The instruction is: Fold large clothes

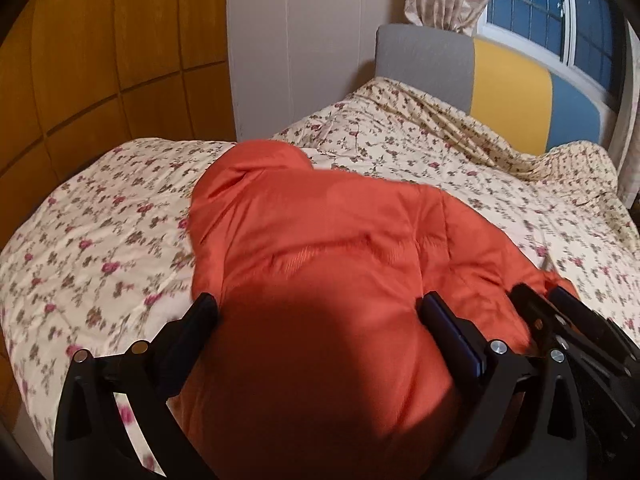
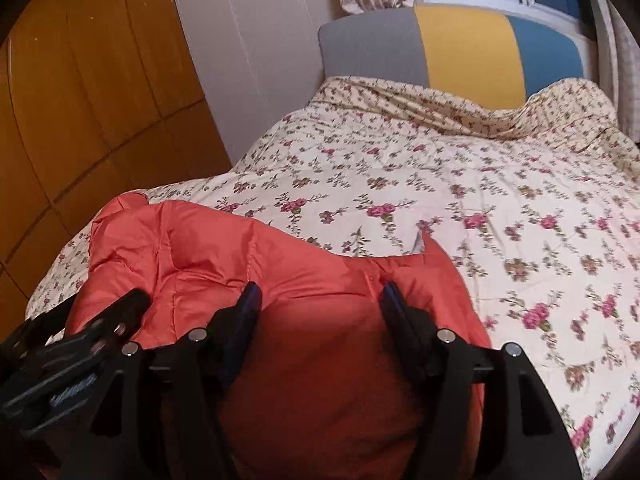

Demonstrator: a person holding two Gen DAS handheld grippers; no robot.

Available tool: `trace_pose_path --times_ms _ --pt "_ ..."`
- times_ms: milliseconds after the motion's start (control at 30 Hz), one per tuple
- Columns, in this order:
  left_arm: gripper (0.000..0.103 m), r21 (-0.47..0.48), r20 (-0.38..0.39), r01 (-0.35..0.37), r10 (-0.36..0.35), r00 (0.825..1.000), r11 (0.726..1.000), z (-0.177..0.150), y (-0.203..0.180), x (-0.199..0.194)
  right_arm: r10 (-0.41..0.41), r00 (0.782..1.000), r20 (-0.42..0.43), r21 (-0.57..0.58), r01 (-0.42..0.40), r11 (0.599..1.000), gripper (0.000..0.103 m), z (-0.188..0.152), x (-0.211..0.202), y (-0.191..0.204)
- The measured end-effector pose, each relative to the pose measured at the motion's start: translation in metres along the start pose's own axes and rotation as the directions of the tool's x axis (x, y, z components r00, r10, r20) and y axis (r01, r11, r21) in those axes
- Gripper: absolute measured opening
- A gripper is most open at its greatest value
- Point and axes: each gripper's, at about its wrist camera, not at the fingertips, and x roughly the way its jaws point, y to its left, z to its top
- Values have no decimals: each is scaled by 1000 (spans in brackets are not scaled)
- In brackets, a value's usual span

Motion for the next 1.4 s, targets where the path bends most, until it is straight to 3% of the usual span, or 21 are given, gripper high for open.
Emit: trace_pose_path --times_ms 233,333,567,967,1133,1400 --pt "100 -27 51 83 -82 995 996 -34 6 -47 7 1000 4 -11 -7 1000 77 -17 -51 -5" --pt "100 -15 76 109 -108 991 994 -45 10 -71 38 999 -22 7 -37 999 86 -25 -78 -9" --pt "100 61 42 87 -89 995 994 -68 16 -113 49 998 -33 29 -49 998 101 -57 -140 -14" --pt "100 81 108 50 -58 992 995 -98 28 -186 -18 998 56 -74 22 997 101 -94 -220 4" --pt "100 108 145 38 -53 988 993 -102 27 -208 -4 998 61 -71 9 997 101 -96 -230 6" --pt "100 59 141 78 -86 986 995 -103 35 -216 -9 998 64 -82 15 996 101 -98 -236 10"
